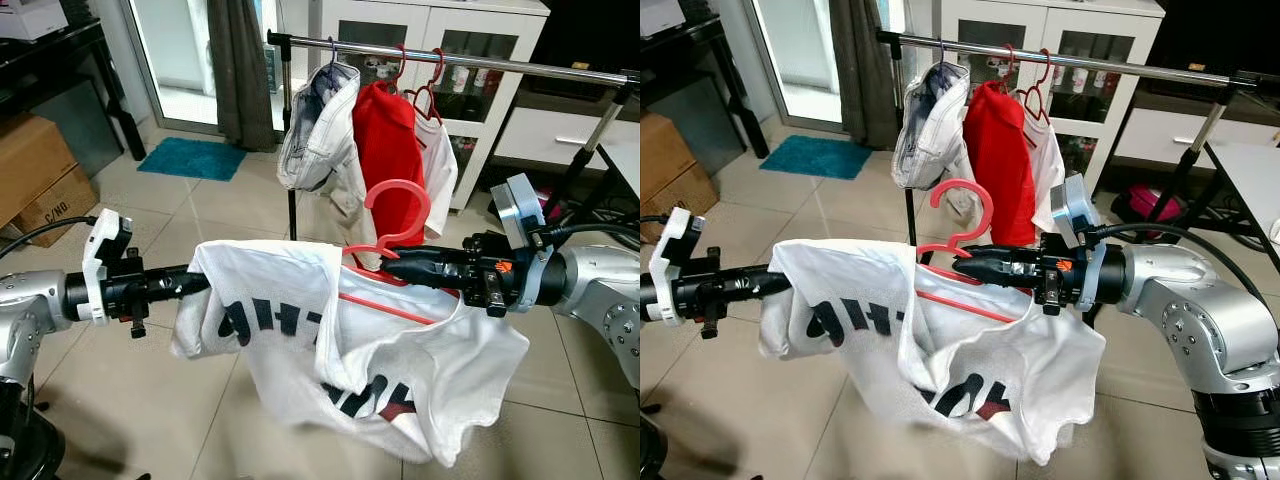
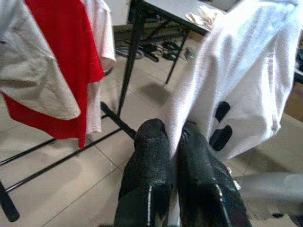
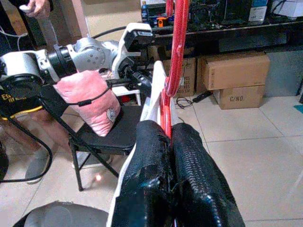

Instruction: Hang hanger

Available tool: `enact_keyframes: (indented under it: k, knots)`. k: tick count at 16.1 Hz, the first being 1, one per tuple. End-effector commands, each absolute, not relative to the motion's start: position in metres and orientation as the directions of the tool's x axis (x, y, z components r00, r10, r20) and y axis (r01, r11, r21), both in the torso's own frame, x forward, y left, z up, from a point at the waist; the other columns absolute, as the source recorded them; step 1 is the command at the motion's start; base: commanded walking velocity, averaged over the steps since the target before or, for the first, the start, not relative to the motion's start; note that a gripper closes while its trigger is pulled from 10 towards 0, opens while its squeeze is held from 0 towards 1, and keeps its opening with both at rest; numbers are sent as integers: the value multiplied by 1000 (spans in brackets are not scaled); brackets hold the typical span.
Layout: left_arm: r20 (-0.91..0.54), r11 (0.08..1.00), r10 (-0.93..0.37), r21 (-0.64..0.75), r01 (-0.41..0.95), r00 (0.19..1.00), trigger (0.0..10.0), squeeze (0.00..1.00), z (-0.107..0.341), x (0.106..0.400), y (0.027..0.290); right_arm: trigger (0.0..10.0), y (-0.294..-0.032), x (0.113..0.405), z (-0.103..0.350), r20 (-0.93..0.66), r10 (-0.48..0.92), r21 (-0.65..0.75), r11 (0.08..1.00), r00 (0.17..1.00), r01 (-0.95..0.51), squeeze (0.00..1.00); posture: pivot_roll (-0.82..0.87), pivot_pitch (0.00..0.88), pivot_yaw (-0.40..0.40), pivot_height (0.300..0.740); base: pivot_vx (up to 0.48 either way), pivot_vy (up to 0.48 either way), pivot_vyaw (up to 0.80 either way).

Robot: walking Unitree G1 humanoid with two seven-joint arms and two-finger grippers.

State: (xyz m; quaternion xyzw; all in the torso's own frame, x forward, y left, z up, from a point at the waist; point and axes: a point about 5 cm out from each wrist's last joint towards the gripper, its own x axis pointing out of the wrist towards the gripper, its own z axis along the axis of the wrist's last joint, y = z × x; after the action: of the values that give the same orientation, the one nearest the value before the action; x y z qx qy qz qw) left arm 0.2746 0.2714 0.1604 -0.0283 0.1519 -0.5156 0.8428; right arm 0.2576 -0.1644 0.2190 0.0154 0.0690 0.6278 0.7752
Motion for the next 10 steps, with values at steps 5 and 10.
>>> enact_keyframes:
  k: [5,10]
  knots:
    - [-156,591,-807,-188,785,570,0,0,160,278,288,10000,-164,258,222,-83,975,91,215,208,-972,0,-113,0,8,740,0,0,0]
    - [-78,715,-687,-250,653,722,0,0,146,274,308,10000,-167,259,223,-80,972,90,228,221,-969,0,-112,0,4,740,0,0,0]
